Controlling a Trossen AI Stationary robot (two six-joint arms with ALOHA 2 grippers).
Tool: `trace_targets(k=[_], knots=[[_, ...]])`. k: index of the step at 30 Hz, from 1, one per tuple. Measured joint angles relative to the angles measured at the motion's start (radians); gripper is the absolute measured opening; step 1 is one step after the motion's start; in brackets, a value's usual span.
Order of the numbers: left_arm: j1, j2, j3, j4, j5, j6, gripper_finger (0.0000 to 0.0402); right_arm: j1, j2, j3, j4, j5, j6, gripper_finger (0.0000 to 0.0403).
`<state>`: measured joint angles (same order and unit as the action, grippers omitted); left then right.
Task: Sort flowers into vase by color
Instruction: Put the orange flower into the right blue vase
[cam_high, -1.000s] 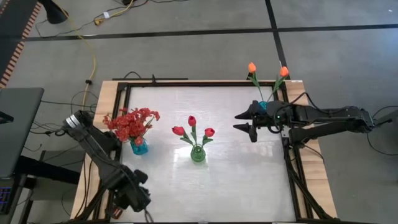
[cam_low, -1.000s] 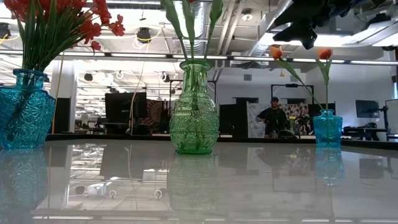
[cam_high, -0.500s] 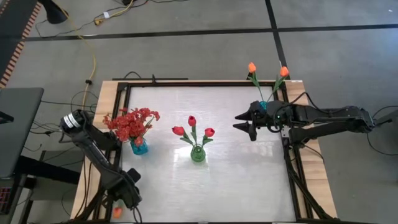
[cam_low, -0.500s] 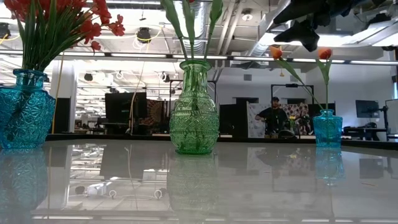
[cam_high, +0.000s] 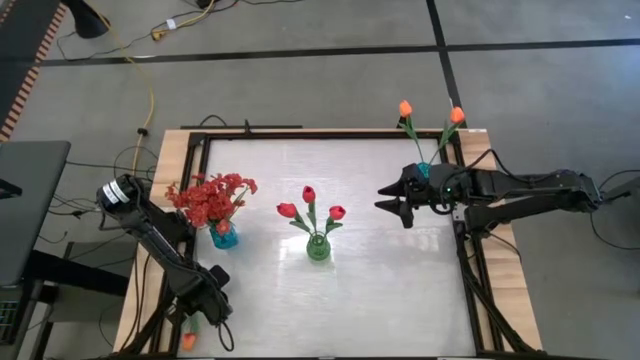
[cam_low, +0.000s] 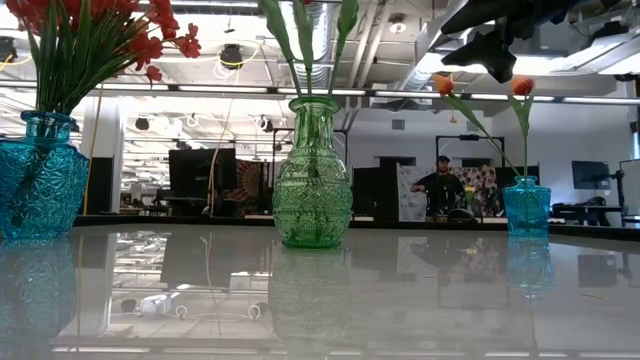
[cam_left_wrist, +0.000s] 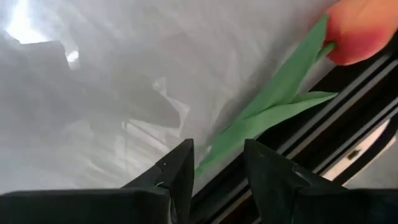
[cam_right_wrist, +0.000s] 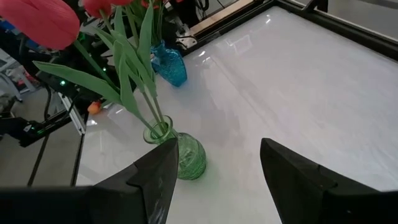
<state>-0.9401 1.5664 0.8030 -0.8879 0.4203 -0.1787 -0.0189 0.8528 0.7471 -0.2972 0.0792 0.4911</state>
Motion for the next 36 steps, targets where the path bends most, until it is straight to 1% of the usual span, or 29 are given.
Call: trace_targets(k=[4, 7, 8, 9, 11, 13, 15, 18, 21, 24, 28, 31, 36], knots=[[0.005, 0.002, -0.008, 0.017, -0.003, 0.036, 0.0128, 0.0, 0.0, 0.0, -0.001, 0.0, -0.001, 0.0254], [0.035, 0.004, -0.018, 0.068, 0.045, 0.043, 0.0128, 0.0, 0.0, 0.0, -0.001, 0.0, -0.002, 0.0254], [0.049, 0.004, -0.022, 0.085, 0.061, 0.008, 0.0128, 0.0, 0.0, 0.0, -0.003, 0.0, -0.002, 0.0254], [0.06, 0.005, -0.025, 0.111, 0.058, -0.081, 0.0128, 0.0, 0.0, 0.0, -0.004, 0.0, -0.002, 0.0254], [0.069, 0.01, -0.018, 0.195, 0.055, -0.205, 0.0128, 0.001, 0.0, 0.0, -0.007, 0.0, -0.002, 0.0254], [0.066, 0.004, -0.02, 0.193, 0.046, -0.281, 0.0128, 0.004, 0.0, 0.0, -0.01, 0.0, -0.004, 0.0254], [0.053, 0.009, -0.02, 0.201, 0.058, -0.337, 0.0128, 0.011, 0.0, 0.0, -0.009, 0.0, -0.005, 0.0254], [0.038, 0.005, -0.019, 0.191, 0.129, -0.393, 0.0128, 0.013, 0.0, 0.0, -0.012, 0.0, -0.01, 0.0254], [0.02, 0.005, -0.018, 0.181, 0.139, -0.408, 0.0128, 0.012, 0.0, 0.0, -0.009, 0.0, -0.02, 0.0254], [0.012, 0.005, -0.018, 0.184, 0.142, -0.474, 0.0128, 0.011, 0.0, 0.0, -0.009, 0.0, -0.021, 0.0254], [0.02, 0.005, -0.017, 0.192, 0.14, -0.637, 0.0128, 0.011, 0.0, 0.0, -0.008, 0.0, -0.021, 0.0254], [0.019, 0.005, -0.016, 0.214, 0.117, -0.74, 0.0128, 0.011, 0.0, 0.0, -0.008, 0.0, -0.022, 0.0254], [0.02, 0.005, -0.015, 0.248, 0.077, -0.855, 0.0128, 0.012, 0.0, 0.0, -0.009, 0.0, -0.029, 0.0254]])
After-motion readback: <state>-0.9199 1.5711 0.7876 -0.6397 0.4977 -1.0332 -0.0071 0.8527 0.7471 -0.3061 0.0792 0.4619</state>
